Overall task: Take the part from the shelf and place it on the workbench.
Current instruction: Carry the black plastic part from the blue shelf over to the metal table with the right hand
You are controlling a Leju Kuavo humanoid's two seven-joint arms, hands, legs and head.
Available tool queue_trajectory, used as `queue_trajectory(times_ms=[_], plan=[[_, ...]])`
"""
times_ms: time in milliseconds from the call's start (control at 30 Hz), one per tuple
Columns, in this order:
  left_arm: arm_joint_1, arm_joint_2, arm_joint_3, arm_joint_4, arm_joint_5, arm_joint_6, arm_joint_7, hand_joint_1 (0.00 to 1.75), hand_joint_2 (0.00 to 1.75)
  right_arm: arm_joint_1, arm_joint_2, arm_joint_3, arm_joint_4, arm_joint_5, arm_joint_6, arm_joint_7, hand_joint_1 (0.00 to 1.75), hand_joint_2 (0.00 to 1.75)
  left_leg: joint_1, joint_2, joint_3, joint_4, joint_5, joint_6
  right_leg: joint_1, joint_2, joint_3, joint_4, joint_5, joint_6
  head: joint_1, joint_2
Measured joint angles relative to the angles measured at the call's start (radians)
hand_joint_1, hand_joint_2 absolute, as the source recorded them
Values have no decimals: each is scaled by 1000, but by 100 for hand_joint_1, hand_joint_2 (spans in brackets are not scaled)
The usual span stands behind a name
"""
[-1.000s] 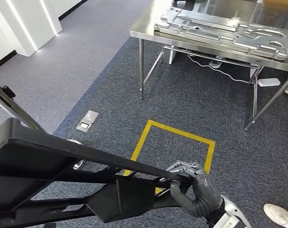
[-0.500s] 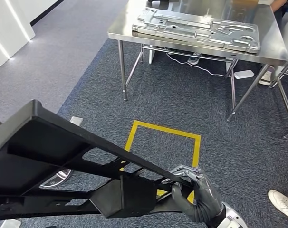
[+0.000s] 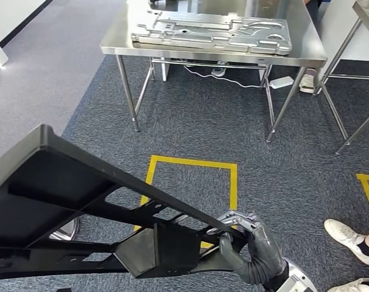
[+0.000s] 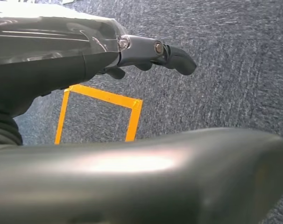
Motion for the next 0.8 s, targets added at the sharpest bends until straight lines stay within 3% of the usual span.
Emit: queue_trajectory(times_ms=[67,133,167,200,233,300,367,467,800], plan=[[-1,0,0,0,2,-1,-2,0,175,-2,0,0,0,0,1,0,175,175,2,-31,-28,69,-49,-8,-3,12,0,-2,3,-12,0,0],[2,0,1,0,5,-2,-3,0,175,-3,1,0,2,0,1,-1,175,175,2,-52,-89,202,-111,-9,-1,25,-1,-2,3,-18,0,0],[4,0,2,0,7,-3,-4,0,175,-3,1,0,4,2,1,-2,175,175,1,-56,-115,255,-126,-8,0,32,0,-1,3,-19,0,0],[5,0,4,0,10,-3,-4,0,175,-3,1,0,5,5,1,-4,175,175,0,-59,-127,274,-120,-5,2,38,2,-1,2,-20,0,0],[5,0,6,0,13,-4,-4,0,175,-3,1,0,6,10,0,-6,175,175,-1,-60,-120,252,-93,-1,3,44,5,-1,1,-21,0,0],[4,1,10,0,21,-8,-3,0,175,-4,1,0,7,17,-2,-8,175,175,-4,-66,-70,128,-15,12,5,54,12,-1,-2,-19,0,0],[3,2,13,0,28,-14,-1,0,175,-5,1,0,7,19,-4,-10,175,175,-7,-73,-30,28,27,20,9,59,12,3,-8,-15,0,0],[2,3,18,0,33,-21,1,0,175,-5,1,-1,7,20,-6,-14,175,175,-7,-76,-24,2,25,15,12,61,7,7,-11,-16,1,0],[-3,4,34,0,43,-39,-4,0,175,-6,1,-1,7,31,-8,-16,175,175,-10,-76,-24,4,22,21,10,61,11,-3,-7,-6,1,0]])
